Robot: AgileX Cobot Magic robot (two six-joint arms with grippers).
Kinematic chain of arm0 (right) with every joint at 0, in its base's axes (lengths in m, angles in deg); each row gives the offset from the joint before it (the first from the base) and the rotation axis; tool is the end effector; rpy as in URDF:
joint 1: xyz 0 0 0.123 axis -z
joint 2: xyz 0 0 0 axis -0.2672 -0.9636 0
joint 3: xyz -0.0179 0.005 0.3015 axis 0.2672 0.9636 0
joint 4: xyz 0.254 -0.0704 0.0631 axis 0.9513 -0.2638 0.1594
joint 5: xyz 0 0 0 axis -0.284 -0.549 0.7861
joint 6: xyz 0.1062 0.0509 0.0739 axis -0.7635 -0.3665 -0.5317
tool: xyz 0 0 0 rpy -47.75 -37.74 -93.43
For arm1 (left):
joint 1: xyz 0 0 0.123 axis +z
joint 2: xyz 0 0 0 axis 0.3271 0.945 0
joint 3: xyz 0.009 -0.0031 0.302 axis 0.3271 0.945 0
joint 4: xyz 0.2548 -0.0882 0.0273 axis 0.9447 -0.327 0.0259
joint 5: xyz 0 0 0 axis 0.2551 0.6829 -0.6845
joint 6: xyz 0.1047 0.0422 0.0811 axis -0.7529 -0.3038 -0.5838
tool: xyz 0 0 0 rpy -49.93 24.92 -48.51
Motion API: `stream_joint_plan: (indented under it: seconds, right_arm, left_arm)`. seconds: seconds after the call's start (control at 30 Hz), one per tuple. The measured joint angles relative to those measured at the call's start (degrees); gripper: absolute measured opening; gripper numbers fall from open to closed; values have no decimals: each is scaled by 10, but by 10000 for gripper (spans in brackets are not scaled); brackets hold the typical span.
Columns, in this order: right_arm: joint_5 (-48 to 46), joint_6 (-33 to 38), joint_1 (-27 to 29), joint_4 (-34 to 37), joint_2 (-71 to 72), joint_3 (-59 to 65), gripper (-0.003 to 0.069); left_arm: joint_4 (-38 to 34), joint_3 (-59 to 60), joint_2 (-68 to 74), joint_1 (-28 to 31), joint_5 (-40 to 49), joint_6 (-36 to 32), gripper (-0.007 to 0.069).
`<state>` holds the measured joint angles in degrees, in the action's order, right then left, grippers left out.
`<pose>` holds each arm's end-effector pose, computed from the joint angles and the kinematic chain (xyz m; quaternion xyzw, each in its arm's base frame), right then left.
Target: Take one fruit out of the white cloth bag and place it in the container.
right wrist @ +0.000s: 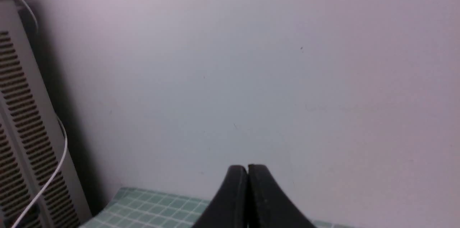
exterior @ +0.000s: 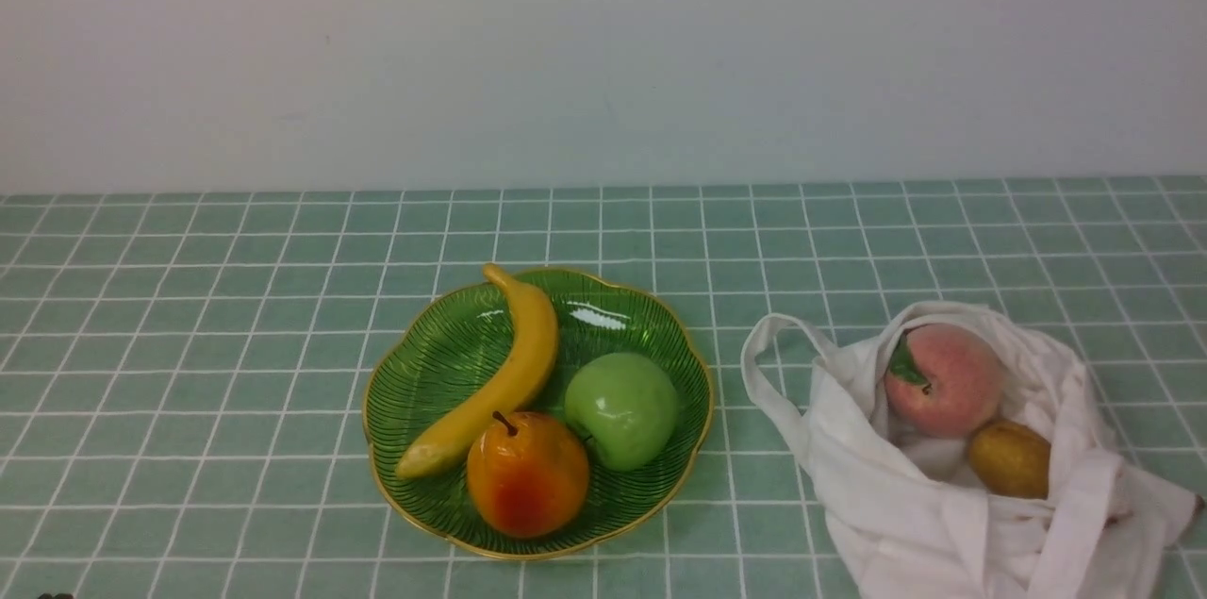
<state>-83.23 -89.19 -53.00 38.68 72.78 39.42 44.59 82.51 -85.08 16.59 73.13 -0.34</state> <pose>0.0358 0.0008 0.4030 -0.1061 0.6704 0.2475 0.6914 0.1003 -0.0031 0.1550 0.0174 0.8083 -0.0075 0.5884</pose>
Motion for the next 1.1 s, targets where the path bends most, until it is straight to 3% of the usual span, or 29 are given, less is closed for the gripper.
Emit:
stream_joint_plan:
  seconds: [0.2, 0.77, 0.87, 0.97, 1.0, 1.1]
  right_arm:
    - [58, -9, 0, 0, 61, 73, -14]
    - [64, -7, 0, 13, 64, 96, -14]
    - [70, 27, 0, 43, 64, 103, -14]
    - [86, 96, 0, 97, 64, 120, -14]
    - [95, 150, 0, 131, 64, 130, -14]
    - [102, 192, 0, 167, 64, 141, -14]
  left_arm:
    - [0, 0, 0, 0, 0, 0, -8]
    - [0, 0, 0, 0, 0, 0, -8]
    - [0, 0, 0, 0, 0, 0, -8]
    - [0, 0, 0, 0, 0, 0, -8]
    - [0, 0, 0, 0, 0, 0, -8]
    - [0, 0, 0, 0, 0, 0, -8]
